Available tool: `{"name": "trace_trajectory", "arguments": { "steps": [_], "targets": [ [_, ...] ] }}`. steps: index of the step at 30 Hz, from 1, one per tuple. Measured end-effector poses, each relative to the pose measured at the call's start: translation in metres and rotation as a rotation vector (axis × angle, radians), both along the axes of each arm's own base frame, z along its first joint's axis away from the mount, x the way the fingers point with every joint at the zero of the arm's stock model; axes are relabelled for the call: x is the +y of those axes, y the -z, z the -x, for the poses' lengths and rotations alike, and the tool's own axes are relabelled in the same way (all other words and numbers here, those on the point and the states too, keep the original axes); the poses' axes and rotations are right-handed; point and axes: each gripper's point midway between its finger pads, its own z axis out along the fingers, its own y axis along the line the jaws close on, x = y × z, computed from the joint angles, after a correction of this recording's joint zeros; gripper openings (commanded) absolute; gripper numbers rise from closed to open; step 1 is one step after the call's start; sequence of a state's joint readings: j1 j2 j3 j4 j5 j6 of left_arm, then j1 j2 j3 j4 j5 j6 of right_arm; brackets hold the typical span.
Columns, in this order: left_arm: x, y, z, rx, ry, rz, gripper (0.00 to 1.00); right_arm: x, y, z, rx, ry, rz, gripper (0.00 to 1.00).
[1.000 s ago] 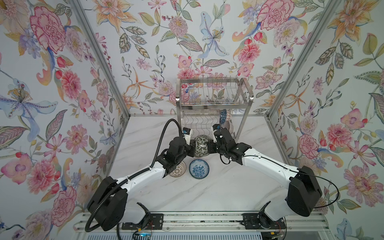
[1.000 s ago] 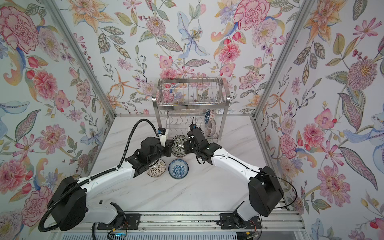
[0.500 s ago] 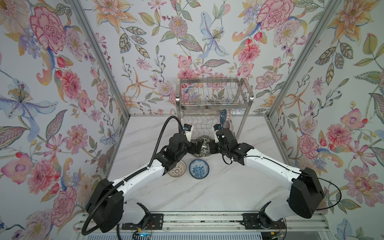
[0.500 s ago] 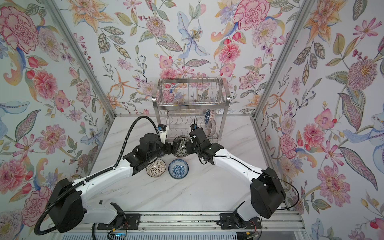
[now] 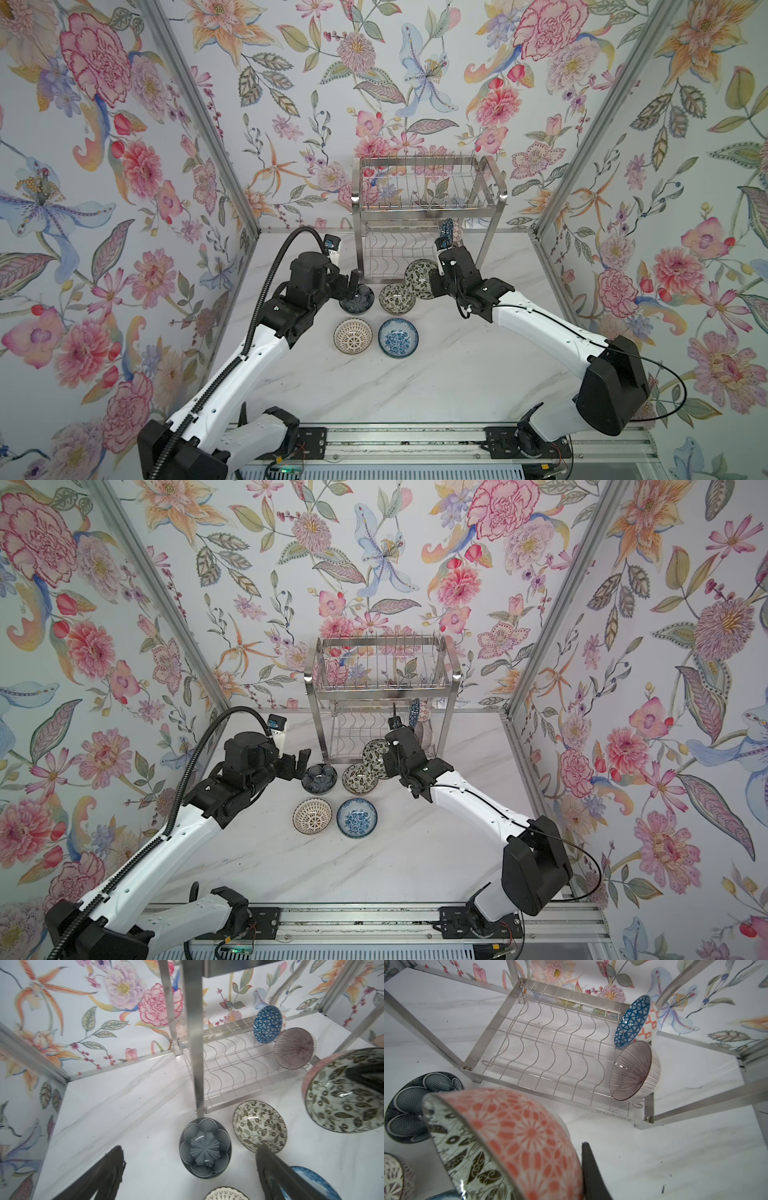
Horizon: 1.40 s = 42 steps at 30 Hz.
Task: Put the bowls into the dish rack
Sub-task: 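Open the left gripper and draw it back while the right gripper holds the bowl, then carry the green-leaf bowl with the right gripper into the upper rack tier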
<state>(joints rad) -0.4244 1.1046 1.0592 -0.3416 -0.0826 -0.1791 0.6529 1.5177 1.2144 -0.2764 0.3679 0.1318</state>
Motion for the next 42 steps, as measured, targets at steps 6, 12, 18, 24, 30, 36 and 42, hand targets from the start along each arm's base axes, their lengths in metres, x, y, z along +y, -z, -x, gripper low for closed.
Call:
{"name": "trace_trajectory", "arguments": {
  "steps": [6, 12, 18, 24, 30, 36, 42],
  "targets": [
    [0.035, 0.033, -0.002, 0.037, -0.059, -0.034, 0.99, -0.008, -0.002, -0.020, -0.043, 0.042, 0.147, 0.00],
    [0.040, 0.055, -0.002, 0.077, -0.046, -0.063, 0.99, -0.014, -0.002, -0.038, -0.070, 0.071, 0.289, 0.00],
    [0.044, 0.052, -0.004, 0.045, -0.041, -0.053, 0.99, -0.014, -0.009, -0.060, -0.106, 0.101, 0.419, 0.00],
    [0.043, 0.059, -0.002, 0.060, -0.024, -0.042, 0.99, -0.010, -0.002, -0.085, -0.132, 0.116, 0.560, 0.00],
    [0.040, 0.058, -0.002, 0.057, -0.010, -0.033, 0.99, 0.002, 0.010, -0.119, -0.169, 0.135, 0.706, 0.00],
    [0.037, 0.058, -0.001, 0.059, 0.008, -0.023, 0.99, 0.018, 0.022, -0.152, -0.217, 0.147, 0.802, 0.00],
    [0.035, 0.054, -0.002, 0.045, 0.018, -0.013, 0.99, 0.008, 0.035, -0.194, -0.231, 0.190, 0.840, 0.00]
  ]
}}
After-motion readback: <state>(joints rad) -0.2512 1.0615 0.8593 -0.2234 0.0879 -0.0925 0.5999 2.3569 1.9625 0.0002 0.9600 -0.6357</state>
